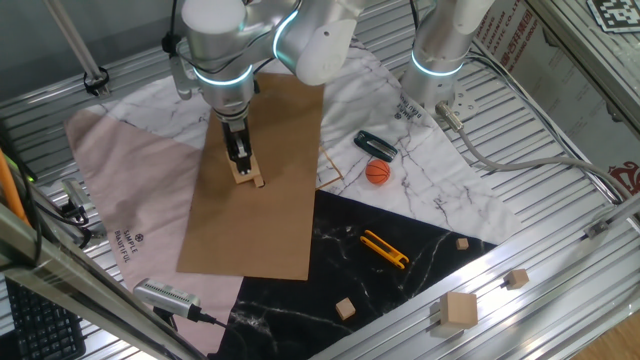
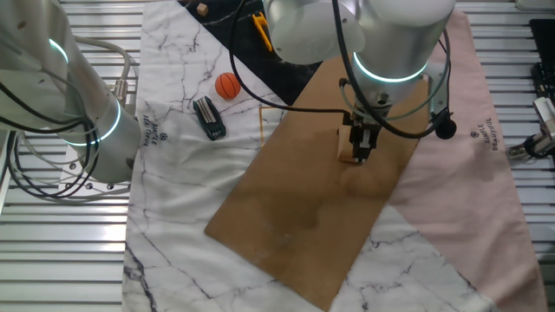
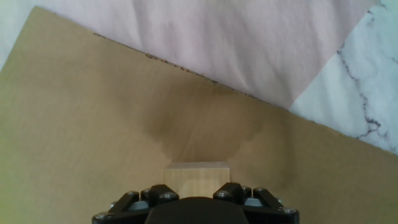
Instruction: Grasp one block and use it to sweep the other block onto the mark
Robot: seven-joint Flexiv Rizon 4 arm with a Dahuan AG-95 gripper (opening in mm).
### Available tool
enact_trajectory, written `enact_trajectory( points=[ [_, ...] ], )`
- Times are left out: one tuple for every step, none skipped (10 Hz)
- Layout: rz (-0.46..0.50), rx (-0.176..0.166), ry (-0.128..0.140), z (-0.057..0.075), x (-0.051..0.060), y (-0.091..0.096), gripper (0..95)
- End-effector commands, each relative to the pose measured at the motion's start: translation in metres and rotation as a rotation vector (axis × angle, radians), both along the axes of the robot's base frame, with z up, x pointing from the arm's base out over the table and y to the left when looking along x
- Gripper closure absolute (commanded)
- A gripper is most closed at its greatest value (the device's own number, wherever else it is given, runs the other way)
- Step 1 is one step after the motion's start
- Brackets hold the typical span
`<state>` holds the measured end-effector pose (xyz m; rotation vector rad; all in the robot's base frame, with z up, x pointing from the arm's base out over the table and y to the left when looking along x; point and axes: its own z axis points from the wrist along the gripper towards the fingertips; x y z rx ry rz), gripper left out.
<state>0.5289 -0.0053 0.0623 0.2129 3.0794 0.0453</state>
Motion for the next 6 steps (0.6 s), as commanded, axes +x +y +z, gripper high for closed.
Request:
enact_trajectory(
  points=[
    [-0.002, 0.001, 0.001, 0.0001, -0.0002, 0.0003, 95.0],
    [-0.003, 0.001, 0.001, 0.0002, 0.0001, 0.0005, 95.0],
    [-0.004, 0.001, 0.001, 0.0004, 0.0003, 0.0006, 95.0],
    [-0.004, 0.001, 0.001, 0.0006, 0.0007, 0.0009, 95.0],
    [-0.003, 0.001, 0.001, 0.0006, 0.0007, 0.001, 95.0],
    [-0.004, 0.001, 0.002, 0.0007, 0.001, 0.0012, 95.0]
  ],
)
